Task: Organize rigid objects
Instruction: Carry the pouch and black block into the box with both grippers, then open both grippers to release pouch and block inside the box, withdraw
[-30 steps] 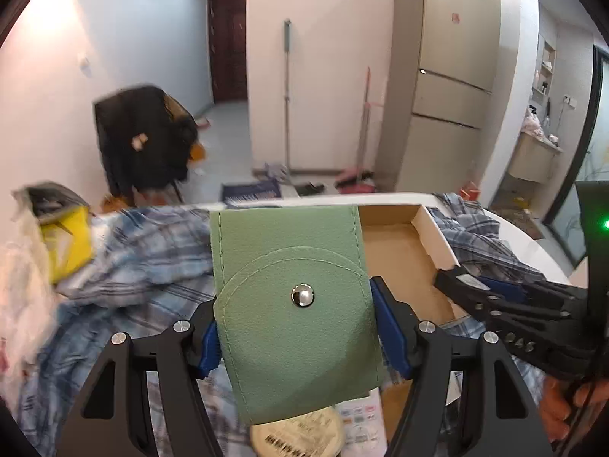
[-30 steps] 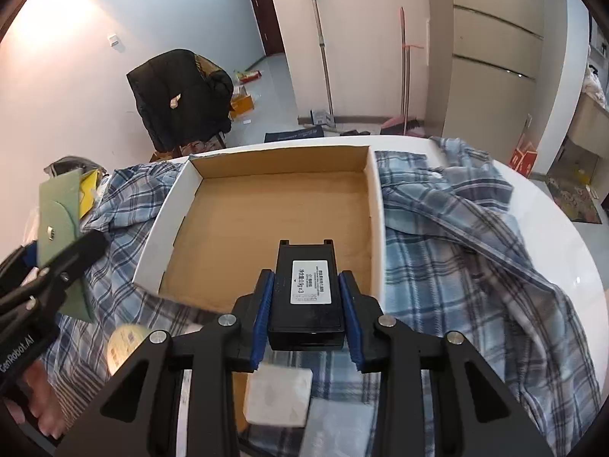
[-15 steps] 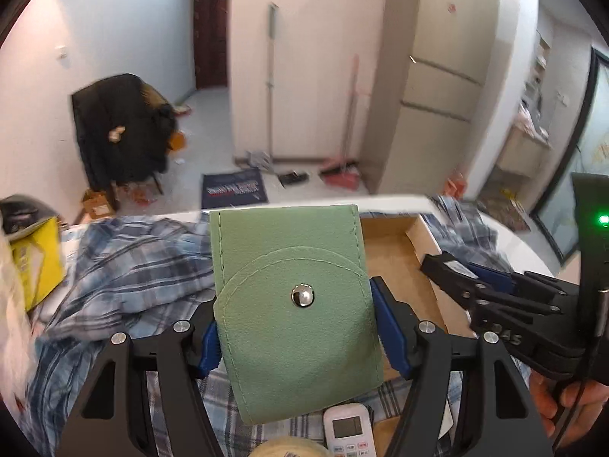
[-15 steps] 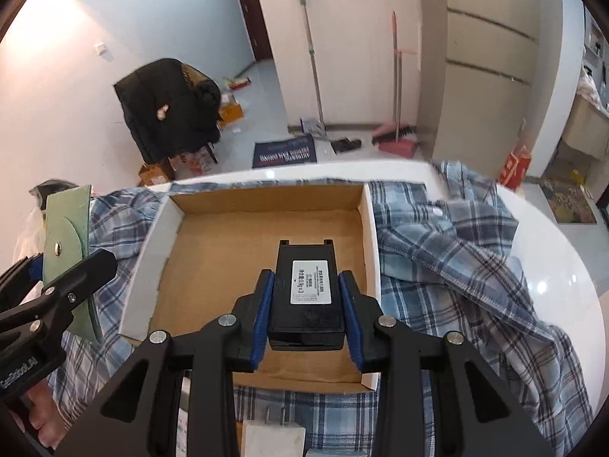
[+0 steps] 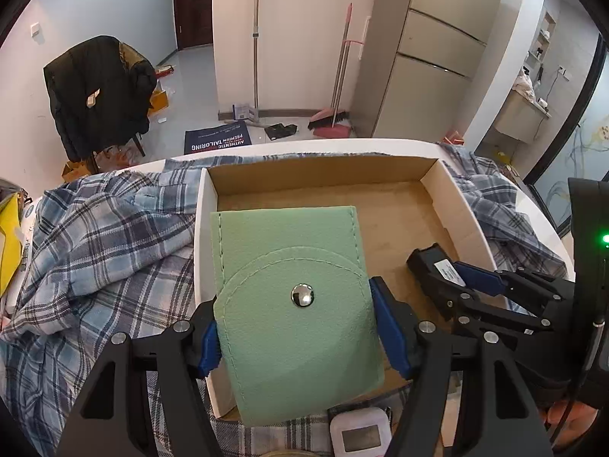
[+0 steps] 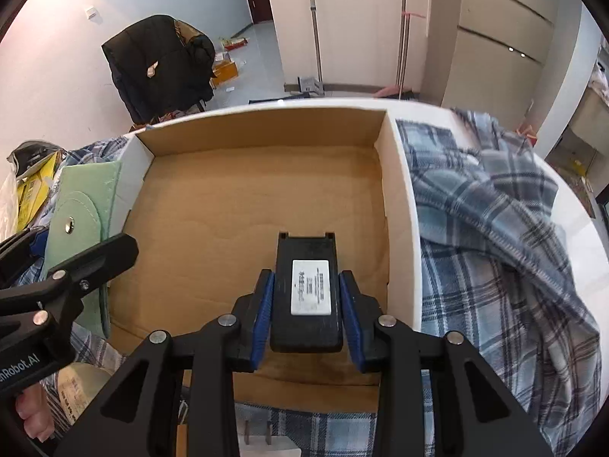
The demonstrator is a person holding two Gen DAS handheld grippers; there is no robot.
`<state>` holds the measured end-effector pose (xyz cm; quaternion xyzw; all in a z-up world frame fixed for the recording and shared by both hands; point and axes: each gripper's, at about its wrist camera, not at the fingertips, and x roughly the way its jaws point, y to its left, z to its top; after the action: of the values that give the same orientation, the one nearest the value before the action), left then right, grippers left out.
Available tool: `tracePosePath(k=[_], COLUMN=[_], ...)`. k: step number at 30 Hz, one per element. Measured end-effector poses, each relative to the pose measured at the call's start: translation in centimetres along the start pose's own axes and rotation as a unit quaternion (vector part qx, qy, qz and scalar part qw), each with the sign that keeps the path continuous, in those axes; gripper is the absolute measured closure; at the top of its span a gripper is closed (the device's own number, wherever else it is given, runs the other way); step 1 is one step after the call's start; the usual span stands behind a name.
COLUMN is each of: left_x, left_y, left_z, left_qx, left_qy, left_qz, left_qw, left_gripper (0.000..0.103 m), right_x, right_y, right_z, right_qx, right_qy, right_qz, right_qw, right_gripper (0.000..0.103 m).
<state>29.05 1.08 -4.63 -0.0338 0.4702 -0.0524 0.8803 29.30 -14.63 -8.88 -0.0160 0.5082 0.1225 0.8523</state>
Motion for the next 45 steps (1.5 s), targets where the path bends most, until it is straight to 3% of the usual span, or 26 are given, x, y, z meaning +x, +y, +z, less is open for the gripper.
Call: tracePosePath(k=[5, 7, 9, 11, 14, 18, 21, 25, 29, 33, 36, 38, 40, 43, 45], left_x=[-0.1, -0.4, -0.8, -1.1, -1.8, -1.9, 0.1, 2.5, 3.5, 4.9, 5.7, 5.7, 5.4, 4.4, 3.8], left_y=[-0.3, -0.2, 0.1, 0.2, -0.1, -1.0, -1.0, -1.2, -1.2, -1.6, -0.9, -0.8, -1.0, -1.1, -0.7], left_z=[-0.4, -0.3, -0.2, 0.0, 0.7, 2.1, 2.8, 2.5, 2.5, 2.9, 3.0, 2.9, 2.8, 2.6, 2.6], left_qx=[0.006, 0.005, -0.003, -0.006, -0.004, 0.005, -0.004, 0.005, -0.007, -0.003, -0.028, -0.029, -0.014, -0.009, -0.02], left_qy=[0.0, -0.003, -0.007, -0.008, -0.007, -0.003, 0.04, 0.071, 0.078, 0.086, 0.106, 0.099, 0.089, 0.044, 0.034], left_qz=[0.0, 0.002, 0.002, 0.004, 0.01, 0.016, -0.007, 0.031, 0.023, 0.046, 0.045, 0.025, 0.018, 0.011, 0.008], left_qw=[1.0, 1.0, 1.0, 0.9999, 0.9999, 0.9998, 0.9992, 0.997, 0.9967, 0.9952, 0.993, 0.9943, 0.9957, 0.9989, 0.9992], left_gripper=[0.033, 0.033, 0.033, 0.033, 0.033, 0.033, 0.033, 0.034, 0.033, 0.033, 0.033, 0.029, 0.014, 0.014, 0.014], right_x=[0.2, -0.7, -2.6, -5.0, -7.3, -7.8, -7.0, -5.7, -5.5, -5.1, -5.3, -5.5, -5.6, -5.6, -5.7], right_y=[-0.6, -0.8, -1.0, -1.0, -1.0, -1.8, -2.7, -3.7, -4.0, -3.9, -4.0, -4.0, -3.9, -3.7, -3.6], right_z=[-0.1, 0.0, -0.1, -0.1, 0.3, 0.6, 0.5, 0.6, 0.5, 0.2, 0.2, 0.2, 0.2, 0.2, 0.2], right_qx=[0.009, 0.012, 0.02, 0.021, 0.017, 0.02, 0.033, 0.033, 0.038, 0.036, 0.04, 0.039, 0.037, 0.034, 0.032], right_qy=[0.001, -0.017, -0.062, -0.112, -0.146, -0.155, -0.142, -0.126, -0.127, -0.12, -0.126, -0.131, -0.134, -0.134, -0.136], right_qz=[0.003, 0.004, -0.002, -0.002, -0.002, -0.014, -0.029, -0.042, -0.039, -0.038, -0.034, -0.026, -0.025, -0.025, -0.022], right_qw=[1.0, 1.0, 0.998, 0.993, 0.989, 0.988, 0.989, 0.991, 0.99, 0.991, 0.991, 0.99, 0.99, 0.99, 0.99], right_gripper=[0.07, 0.053, 0.029, 0.025, 0.015, 0.015, 0.015, 0.015, 0.015, 0.015, 0.015, 0.015, 0.015, 0.015, 0.015])
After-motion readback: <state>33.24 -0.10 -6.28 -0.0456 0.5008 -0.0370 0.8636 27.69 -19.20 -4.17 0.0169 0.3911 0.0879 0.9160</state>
